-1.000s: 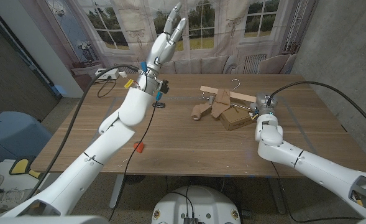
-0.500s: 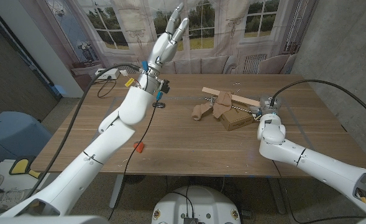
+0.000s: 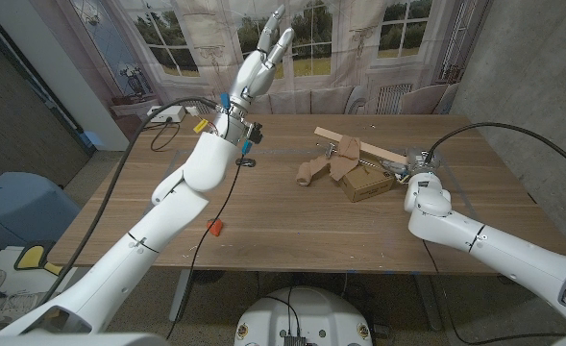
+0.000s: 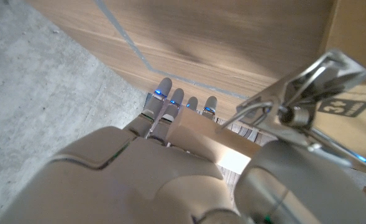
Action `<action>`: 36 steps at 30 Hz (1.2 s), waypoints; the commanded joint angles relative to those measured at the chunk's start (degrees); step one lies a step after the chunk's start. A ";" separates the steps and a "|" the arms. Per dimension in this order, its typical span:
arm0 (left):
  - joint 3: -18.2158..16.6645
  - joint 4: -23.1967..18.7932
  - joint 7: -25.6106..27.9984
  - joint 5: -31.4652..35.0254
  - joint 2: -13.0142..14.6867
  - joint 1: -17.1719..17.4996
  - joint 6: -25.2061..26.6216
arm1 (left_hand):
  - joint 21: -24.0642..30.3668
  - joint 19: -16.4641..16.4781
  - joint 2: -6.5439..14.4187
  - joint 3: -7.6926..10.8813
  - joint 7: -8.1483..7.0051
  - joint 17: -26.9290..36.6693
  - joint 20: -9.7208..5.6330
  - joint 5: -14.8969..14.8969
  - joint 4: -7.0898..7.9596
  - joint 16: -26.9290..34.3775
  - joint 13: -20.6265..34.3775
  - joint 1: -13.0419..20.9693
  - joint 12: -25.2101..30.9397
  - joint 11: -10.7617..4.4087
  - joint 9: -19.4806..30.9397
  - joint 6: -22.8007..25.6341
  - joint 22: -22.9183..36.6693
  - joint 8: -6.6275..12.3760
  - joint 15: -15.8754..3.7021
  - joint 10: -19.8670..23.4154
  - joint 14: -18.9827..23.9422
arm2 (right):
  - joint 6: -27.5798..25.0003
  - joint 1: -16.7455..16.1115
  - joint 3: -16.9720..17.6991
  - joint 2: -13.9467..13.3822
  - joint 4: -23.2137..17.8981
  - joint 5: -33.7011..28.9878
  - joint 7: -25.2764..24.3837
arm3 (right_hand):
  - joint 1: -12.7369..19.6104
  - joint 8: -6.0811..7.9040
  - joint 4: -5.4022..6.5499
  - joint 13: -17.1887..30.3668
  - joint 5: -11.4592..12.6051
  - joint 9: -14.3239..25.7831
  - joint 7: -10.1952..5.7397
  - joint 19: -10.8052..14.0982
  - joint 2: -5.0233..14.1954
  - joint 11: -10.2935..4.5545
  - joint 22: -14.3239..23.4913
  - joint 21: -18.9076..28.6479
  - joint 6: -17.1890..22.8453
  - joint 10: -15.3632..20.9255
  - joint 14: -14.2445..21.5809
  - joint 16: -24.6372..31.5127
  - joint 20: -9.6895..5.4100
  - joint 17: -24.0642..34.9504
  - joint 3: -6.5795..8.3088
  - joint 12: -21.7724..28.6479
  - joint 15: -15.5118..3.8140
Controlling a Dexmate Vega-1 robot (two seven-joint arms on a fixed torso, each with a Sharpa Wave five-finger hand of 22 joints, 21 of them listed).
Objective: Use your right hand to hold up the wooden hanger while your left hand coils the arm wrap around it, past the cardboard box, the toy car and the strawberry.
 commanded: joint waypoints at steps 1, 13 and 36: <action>0.32 -0.27 -0.33 -0.31 0.23 -0.47 1.17 | -0.26 -7.64 0.19 0.30 0.18 -0.06 0.04 0.23 -0.48 -0.01 0.07 0.72 -0.03 0.46 0.00 -0.40 0.13 -0.24 -0.37 -4.43 -2.84 | 6.94 -1.53 7.20 -1.46 -0.09 14.02 3.52 | -0.59 -2.19 -1.38 -0.72 -1.24 -0.14 -0.39 -2.24 0.43 1.23 0.21 -3.60 -4.27 -3.48 -4.91 -2.48 1.56 -1.55 -6.74 -3.50 -3.97; 0.72 -0.17 -0.30 -0.32 0.29 -1.21 2.36 | -0.66 -7.51 0.12 0.35 0.22 -0.06 0.07 0.39 -0.86 -0.07 -0.06 1.23 -0.05 0.84 0.02 -1.17 0.15 -0.35 -0.30 -4.74 -2.81 | 15.24 -4.42 13.06 -1.21 2.25 25.27 0.81 | 0.49 -4.55 -3.13 -1.33 -1.81 -0.48 -0.60 -4.38 0.96 2.92 0.19 -7.49 -8.00 -7.08 -10.28 -5.26 3.42 -3.39 -11.26 -6.97 -1.02; 1.27 1.48 -0.92 -2.46 0.48 -2.19 3.00 | -1.22 -7.33 0.04 0.34 0.10 -0.05 0.09 0.55 -1.29 -0.19 -0.17 1.75 0.12 0.72 0.02 -1.33 0.18 -0.14 -0.24 -4.58 -2.97 | 58.14 -15.94 24.63 4.45 10.64 36.60 -14.52 | -7.78 -6.53 2.07 -1.88 -2.85 -0.77 0.12 -11.72 9.25 4.30 0.27 -14.62 -7.57 -6.49 -12.47 -6.77 6.33 -5.66 -9.94 -9.84 0.67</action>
